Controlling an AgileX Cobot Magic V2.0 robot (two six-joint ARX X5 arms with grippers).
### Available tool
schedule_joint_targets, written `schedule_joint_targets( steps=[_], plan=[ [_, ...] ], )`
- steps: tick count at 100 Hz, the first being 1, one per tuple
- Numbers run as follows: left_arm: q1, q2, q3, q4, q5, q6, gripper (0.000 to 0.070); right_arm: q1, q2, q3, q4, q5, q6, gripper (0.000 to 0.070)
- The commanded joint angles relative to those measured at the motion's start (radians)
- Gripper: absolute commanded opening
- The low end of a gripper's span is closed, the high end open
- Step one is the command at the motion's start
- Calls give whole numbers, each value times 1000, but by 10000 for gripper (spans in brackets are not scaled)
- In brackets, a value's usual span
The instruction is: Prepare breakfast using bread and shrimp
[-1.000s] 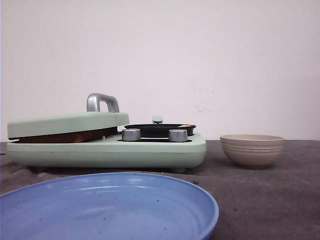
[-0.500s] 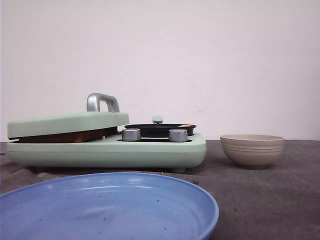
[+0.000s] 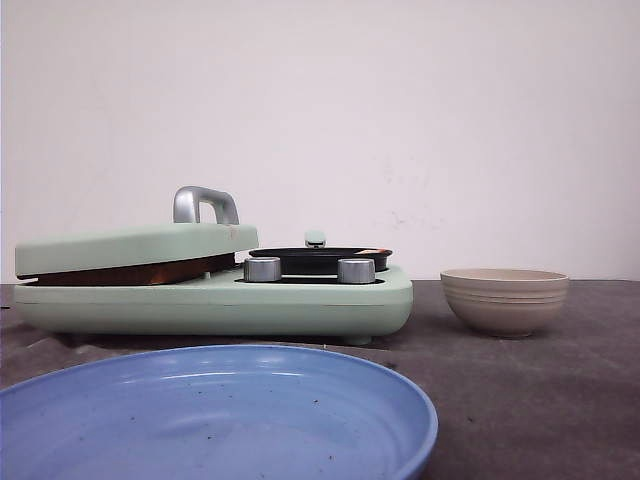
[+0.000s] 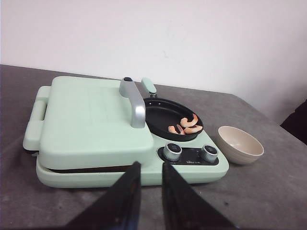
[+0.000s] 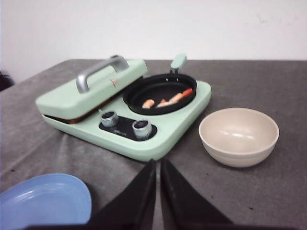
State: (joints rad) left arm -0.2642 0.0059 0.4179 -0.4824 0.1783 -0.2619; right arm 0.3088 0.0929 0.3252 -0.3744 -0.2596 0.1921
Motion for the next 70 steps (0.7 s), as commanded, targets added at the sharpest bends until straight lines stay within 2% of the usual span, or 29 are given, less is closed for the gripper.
schedule_joint_targets(
  steps=[1,24,70],
  plan=[
    [-3,-1,9,11,-6,-6,0,6,1,2,31,3,10,8],
    [-3,-1,9,10,-56,-31,0,6,2,2,31,17,26,8],
    [-3,-1,9,10,-51,-39,0,6,2,2,38,24,56,9]
  ],
)
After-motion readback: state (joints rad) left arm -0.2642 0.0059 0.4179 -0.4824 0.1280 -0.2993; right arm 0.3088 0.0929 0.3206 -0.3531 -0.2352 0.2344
